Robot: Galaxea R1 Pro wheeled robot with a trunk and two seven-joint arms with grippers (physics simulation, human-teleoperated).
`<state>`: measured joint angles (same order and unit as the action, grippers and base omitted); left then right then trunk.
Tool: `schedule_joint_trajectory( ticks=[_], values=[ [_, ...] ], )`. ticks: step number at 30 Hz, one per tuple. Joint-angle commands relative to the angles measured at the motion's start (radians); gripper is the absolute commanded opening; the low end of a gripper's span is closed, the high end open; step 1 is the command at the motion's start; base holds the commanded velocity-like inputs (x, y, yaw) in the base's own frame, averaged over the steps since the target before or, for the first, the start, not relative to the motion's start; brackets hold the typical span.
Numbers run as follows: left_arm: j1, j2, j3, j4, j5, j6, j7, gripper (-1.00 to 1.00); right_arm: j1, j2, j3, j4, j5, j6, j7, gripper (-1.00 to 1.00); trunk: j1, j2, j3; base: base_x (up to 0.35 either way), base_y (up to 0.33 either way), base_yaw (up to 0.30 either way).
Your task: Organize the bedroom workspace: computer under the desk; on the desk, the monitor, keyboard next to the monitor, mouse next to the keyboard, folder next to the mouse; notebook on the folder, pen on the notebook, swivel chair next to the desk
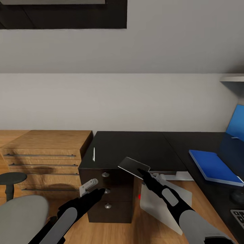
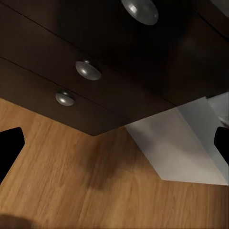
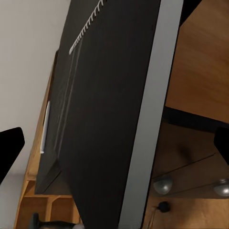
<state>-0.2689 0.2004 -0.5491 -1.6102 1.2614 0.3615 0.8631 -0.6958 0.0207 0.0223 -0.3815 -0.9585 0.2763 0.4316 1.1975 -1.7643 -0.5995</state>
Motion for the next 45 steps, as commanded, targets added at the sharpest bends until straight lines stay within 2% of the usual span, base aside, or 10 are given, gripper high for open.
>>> schedule_joint_trajectory(
  ticks=[1, 6, 15, 16, 45],
  values=[
    [-0.001, 0.001, -0.001, -0.001, 0.004, 0.002, 0.006, 1.00, -0.001, 0.000, 0.002, 0.000, -0.010, 0.004, 0.000, 1.00, 0.000, -0.001, -0.001, 0.000, 0.000, 0.000],
    [-0.001, -0.001, -0.020, 0.002, 0.002, 0.002, 0.007, 1.00, -0.001, 0.001, 0.002, -0.002, -0.010, 0.004, 0.001, 1.00, 0.000, -0.001, -0.001, 0.000, 0.000, 0.000],
    [-0.001, -0.002, -0.028, 0.003, 0.004, 0.002, 0.007, 1.00, -0.001, 0.001, 0.002, -0.003, -0.009, 0.003, 0.001, 1.00, 0.000, -0.001, -0.001, 0.000, 0.000, 0.000],
    [-0.001, -0.002, -0.028, 0.003, 0.004, 0.002, 0.007, 1.00, -0.001, 0.001, 0.002, -0.003, -0.009, 0.003, 0.001, -1.00, 0.000, -0.001, -0.001, 0.000, 0.000, 0.000],
    [-0.001, -0.002, -0.029, 0.008, 0.004, 0.002, 0.007, 1.00, -0.001, 0.001, -0.001, -0.009, -0.008, 0.002, 0.006, -1.00, 0.000, -0.001, -0.001, 0.000, 0.000, 0.000]
  ],
)
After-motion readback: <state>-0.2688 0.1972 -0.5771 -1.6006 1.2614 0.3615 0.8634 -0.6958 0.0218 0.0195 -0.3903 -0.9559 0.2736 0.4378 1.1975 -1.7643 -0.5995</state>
